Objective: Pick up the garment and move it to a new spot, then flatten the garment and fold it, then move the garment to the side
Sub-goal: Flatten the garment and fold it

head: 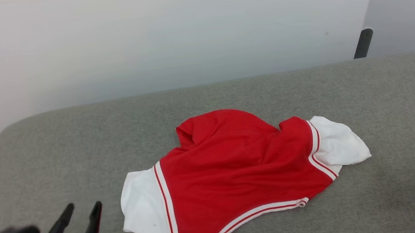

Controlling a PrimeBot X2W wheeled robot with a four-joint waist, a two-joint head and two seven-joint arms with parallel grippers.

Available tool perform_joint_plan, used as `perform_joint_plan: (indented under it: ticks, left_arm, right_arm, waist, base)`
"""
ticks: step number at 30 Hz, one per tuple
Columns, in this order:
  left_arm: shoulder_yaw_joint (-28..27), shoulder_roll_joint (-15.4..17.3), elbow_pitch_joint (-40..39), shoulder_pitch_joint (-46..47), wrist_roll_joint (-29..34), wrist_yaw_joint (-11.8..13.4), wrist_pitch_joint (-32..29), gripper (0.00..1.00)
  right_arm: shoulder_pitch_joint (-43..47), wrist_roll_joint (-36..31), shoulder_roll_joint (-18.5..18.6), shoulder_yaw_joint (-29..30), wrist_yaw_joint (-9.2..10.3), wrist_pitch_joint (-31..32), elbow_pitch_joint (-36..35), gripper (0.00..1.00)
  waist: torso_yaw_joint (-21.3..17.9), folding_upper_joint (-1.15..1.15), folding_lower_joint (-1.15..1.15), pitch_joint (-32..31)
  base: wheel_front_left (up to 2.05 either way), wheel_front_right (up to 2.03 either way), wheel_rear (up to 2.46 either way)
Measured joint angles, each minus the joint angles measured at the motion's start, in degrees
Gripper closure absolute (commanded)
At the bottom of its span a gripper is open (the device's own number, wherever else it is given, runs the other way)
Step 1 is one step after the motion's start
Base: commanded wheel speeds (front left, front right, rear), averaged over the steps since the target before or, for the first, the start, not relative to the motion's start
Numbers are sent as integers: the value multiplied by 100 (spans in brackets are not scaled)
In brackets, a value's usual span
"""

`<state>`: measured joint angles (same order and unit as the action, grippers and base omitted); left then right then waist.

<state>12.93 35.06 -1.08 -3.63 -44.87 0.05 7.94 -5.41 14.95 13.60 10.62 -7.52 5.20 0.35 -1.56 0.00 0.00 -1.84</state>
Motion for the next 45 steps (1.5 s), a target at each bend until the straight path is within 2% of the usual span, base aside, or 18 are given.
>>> perform_joint_plan:
  ticks: [4, 7, 12, 17, 24, 30, 36, 38, 42, 45]
  left_arm:
    - [160, 232, 176, 529, -658, -215, -1294, 0]
    - [226, 397, 333, 968, -1129, -233, -2247, 0]
    - [432, 571, 765, 1556, -1694, -15, -3700, 0]
    - [689, 572, 1221, 2078, -1920, 131, -4614, 0]
    - [1056, 436, 1781, 2617, -1935, 190, -5342, 0]
    - [1283, 379, 2283, 2892, -1750, 186, -5533, 0]
    - [1341, 223, 2794, 3181, -1748, 13, -5593, 0]
    - [1351, 162, 2928, 3268, -1823, -85, -5672, 100]
    - [1348, 155, 3155, 3410, -1864, -245, -5689, 100]
    - [1380, 107, 3215, 3518, -1853, -345, -5650, 100]
  right_arm:
    - [42, -48, -80, 21, 0, 135, -197, 0]
    - [43, -52, -107, 13, 0, 193, -320, 0]
    - [-25, -42, -129, -16, 0, 240, -433, 0]
    - [-151, 24, -122, -27, 0, 261, -441, 0]
    - [-263, 63, -123, -55, 0, 288, -434, 0]
    - [-353, 64, -148, -68, 0, 309, -469, 0]
    - [-488, 114, -101, -107, 0, 405, -459, 0]
    - [-495, 193, -78, -154, 0, 533, -457, 0]
    - [-570, 416, 51, -370, -1, 1210, -459, 0]
    - [-692, 639, 202, -501, 3, 1996, -394, 0]
  waist:
    - [-55, 0, 0, 82]
    - [-103, 0, 0, 169]
    - [-187, 0, 0, 397]
    - [-265, 0, 0, 667]
    - [-356, 0, 0, 1029]
    - [-415, 0, 0, 1257]
    - [-425, 0, 0, 1425]
    - [-412, 0, 0, 1469]
    - [-371, 0, 0, 1540]
    - [-330, 0, 0, 1597]
  base:
    - [0, 0, 0]
    - [0, 0, 0]
    - [0, 0, 0]
    - [0, 0, 0]
    - [0, 0, 0]
    - [0, 0, 0]
    - [0, 0, 0]
    - [0, 0, 0]
    - [0, 0, 0]
    - [0, 0, 0]
